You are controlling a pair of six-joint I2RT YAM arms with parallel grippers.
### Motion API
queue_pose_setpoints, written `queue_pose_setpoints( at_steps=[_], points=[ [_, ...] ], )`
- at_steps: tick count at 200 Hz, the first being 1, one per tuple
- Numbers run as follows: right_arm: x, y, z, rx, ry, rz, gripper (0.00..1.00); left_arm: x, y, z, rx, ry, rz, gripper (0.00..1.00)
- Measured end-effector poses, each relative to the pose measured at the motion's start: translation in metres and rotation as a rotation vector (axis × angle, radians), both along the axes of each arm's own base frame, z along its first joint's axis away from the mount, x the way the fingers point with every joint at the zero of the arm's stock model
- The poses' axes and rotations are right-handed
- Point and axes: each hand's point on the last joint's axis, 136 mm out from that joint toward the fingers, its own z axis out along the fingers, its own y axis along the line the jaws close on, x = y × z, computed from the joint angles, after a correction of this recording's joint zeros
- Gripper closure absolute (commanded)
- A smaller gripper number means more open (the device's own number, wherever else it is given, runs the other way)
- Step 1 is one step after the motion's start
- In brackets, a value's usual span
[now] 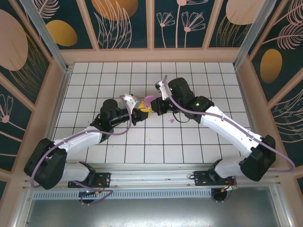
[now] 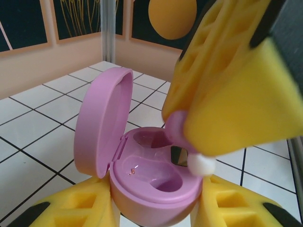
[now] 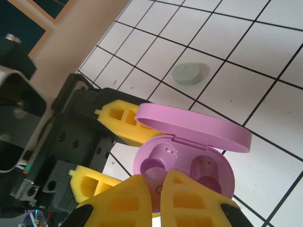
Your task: Insert wireless bluetooth earbuds into charging case
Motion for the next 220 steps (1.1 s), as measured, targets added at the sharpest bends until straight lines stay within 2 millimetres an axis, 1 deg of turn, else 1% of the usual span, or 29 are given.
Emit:
queue_pose_setpoints(
  at_steps=[51,82,110,140,195,220],
  points=[
    [0.006,0.005,-0.008,-0.012,0.009,-0.008,0.93,0.000,0.002,-0.006,0.011,0.010,0.010,0.66],
    [0.012,0.010,-0.011,-0.015,0.010,-0.009,0.93,0.000,0.001,-0.006,0.009,0.009,0.007,0.66],
    [0.013,0.012,-0.014,-0.018,0.011,-0.006,0.92,0.000,0.002,-0.007,0.011,0.012,0.008,0.66],
    [0.013,0.013,-0.016,-0.024,0.011,0.000,0.83,0.000,0.002,-0.008,0.014,0.015,0.008,0.66],
    [0.011,0.013,-0.020,-0.038,0.020,0.001,0.77,0.002,0.001,-0.013,0.022,0.027,0.012,0.65],
    [0.011,0.012,-0.021,-0.043,0.023,-0.002,0.73,0.004,-0.001,-0.015,0.027,0.034,0.012,0.65]
  ],
)
